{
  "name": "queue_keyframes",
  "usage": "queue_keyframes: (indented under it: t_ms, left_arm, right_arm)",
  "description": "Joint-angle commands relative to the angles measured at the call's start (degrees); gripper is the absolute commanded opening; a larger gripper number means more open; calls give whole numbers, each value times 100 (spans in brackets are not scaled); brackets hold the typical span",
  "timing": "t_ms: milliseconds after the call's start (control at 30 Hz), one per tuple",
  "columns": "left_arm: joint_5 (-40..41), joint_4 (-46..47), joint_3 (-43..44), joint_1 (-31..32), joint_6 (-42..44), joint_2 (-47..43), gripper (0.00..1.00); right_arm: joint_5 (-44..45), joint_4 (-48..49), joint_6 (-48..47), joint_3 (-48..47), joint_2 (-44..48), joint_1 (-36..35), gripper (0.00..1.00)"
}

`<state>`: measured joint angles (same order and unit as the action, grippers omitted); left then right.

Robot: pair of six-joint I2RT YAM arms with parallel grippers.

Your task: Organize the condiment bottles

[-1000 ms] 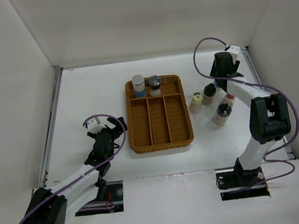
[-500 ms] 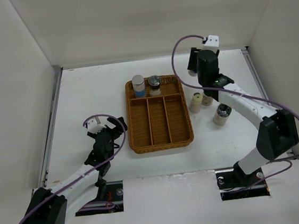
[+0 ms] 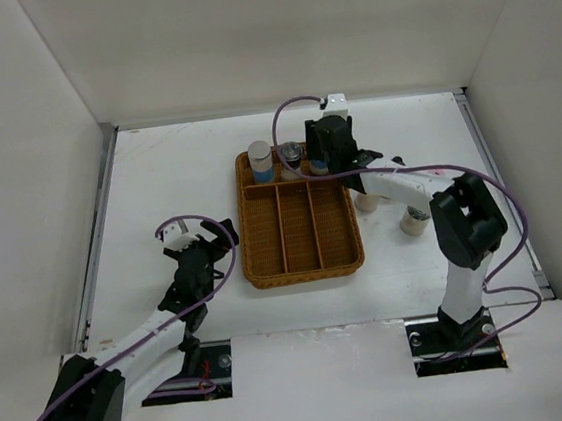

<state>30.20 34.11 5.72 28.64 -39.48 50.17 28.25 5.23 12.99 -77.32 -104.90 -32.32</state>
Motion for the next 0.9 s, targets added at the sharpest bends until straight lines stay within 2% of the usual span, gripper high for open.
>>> queue_keyframes:
  t_ms: [0, 167, 433, 867]
  left_arm:
    - [22, 228, 96, -4, 11, -8, 100]
    - [13, 237, 105, 31, -6, 10, 100]
    - [4, 237, 114, -12, -7, 36, 100]
    - [-5, 237, 123, -4, -7, 53, 100]
  right_arm:
    - [84, 584, 142, -433, 23, -7, 54]
    - [93, 601, 265, -196, -92, -16, 57]
    - [67, 593, 502, -46, -92, -16, 79]
    - [49, 496, 476, 33, 409, -25, 88]
